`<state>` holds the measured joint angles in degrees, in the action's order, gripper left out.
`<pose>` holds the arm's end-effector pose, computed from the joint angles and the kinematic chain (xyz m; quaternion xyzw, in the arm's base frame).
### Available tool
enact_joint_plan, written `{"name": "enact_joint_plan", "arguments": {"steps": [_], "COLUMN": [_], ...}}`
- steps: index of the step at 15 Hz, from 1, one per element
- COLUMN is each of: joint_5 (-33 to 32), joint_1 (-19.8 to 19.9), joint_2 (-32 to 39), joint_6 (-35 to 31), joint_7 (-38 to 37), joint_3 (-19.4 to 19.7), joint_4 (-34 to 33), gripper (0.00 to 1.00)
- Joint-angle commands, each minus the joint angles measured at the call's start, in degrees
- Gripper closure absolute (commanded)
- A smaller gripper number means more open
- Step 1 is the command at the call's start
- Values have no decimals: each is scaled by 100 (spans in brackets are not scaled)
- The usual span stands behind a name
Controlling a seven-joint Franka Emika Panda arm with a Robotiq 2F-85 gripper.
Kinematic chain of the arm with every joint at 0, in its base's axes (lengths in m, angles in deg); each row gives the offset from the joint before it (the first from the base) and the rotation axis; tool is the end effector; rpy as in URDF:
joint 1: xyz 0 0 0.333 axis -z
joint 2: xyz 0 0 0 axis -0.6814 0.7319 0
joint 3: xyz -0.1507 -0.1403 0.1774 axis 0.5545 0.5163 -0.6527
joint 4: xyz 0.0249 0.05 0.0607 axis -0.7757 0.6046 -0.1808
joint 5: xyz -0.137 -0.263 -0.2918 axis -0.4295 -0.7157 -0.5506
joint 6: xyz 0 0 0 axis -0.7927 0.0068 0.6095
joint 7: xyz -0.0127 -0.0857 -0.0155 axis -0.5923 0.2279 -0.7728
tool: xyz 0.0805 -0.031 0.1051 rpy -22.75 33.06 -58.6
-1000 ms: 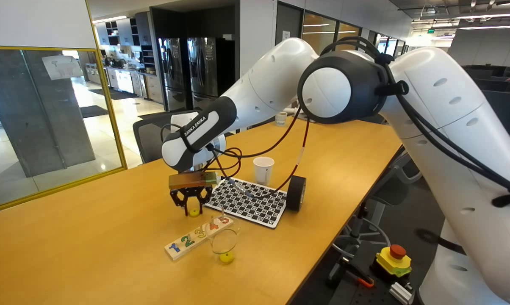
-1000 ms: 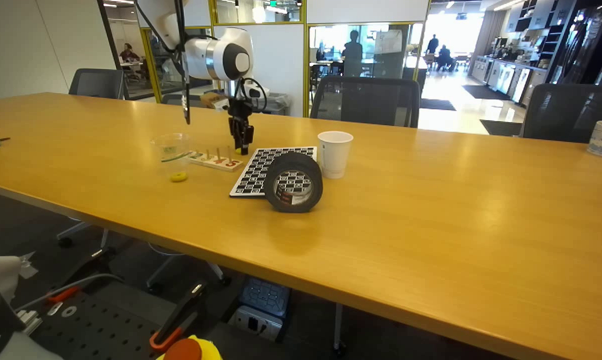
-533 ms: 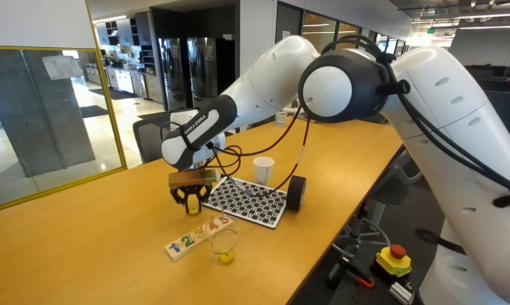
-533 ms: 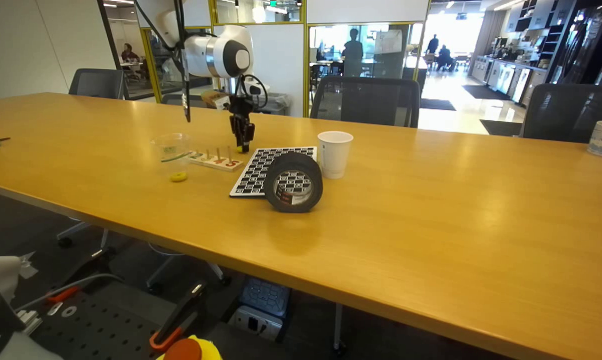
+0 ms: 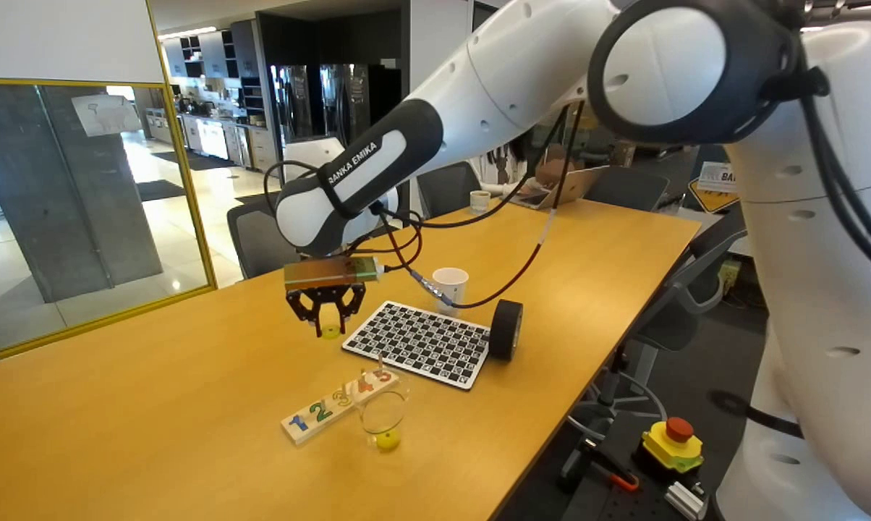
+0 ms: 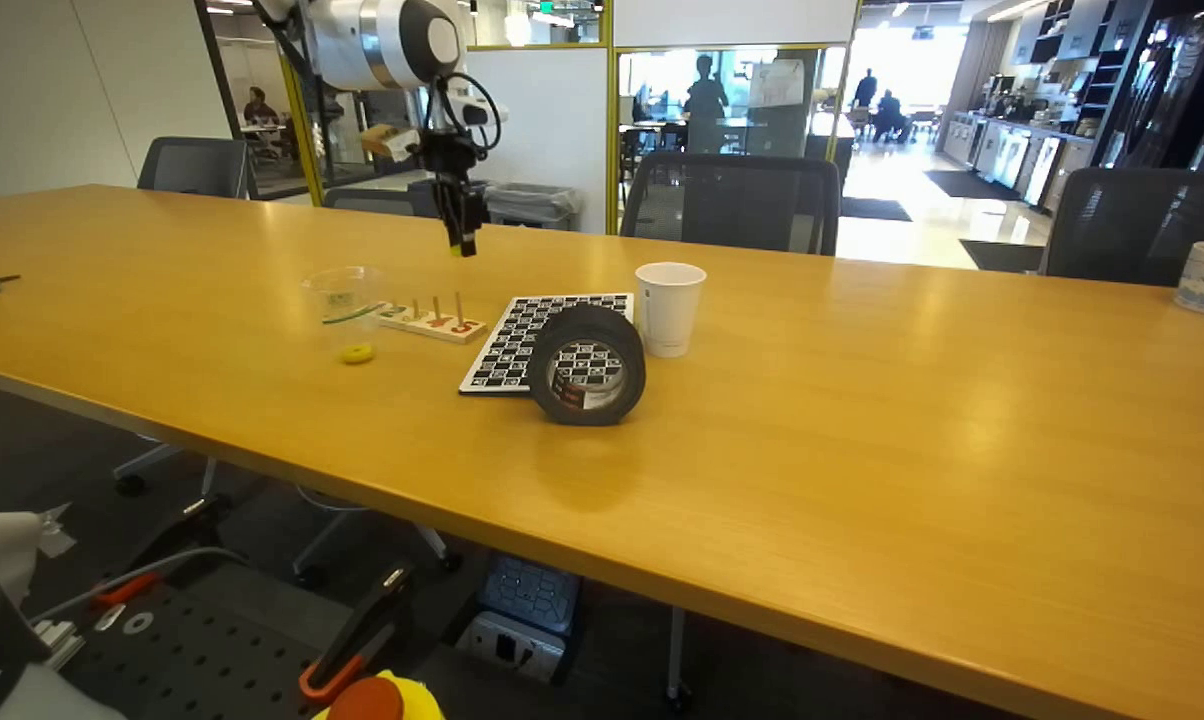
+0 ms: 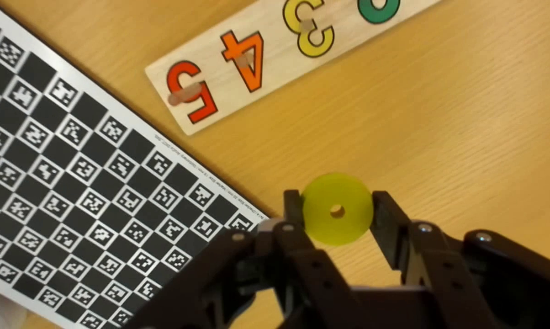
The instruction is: Pick up the yellow objects from the table and put them in the colorless cup, then pick up the orange objects from the table and put them in the white cup
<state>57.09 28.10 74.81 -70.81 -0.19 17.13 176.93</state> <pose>0.6489 0.1317 0.2331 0.9653 -0.2585 0.0352 0.0136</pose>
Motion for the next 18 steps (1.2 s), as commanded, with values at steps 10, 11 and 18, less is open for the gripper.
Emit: {"name": "enact_joint_plan", "arguments": {"steps": [10,11,18], "joint_5": [-395,-380,-269], "joint_1": [12,38,240], "joint_2": [-3018,-3086,-3085], "joint_6": [-460,-476,-516], "joint_7": [-593,-589,-488], "joint_3": [-1046,-1110,-1273], "joint_4": [3414,3512,3646], "gripper": [80,80,80]}}
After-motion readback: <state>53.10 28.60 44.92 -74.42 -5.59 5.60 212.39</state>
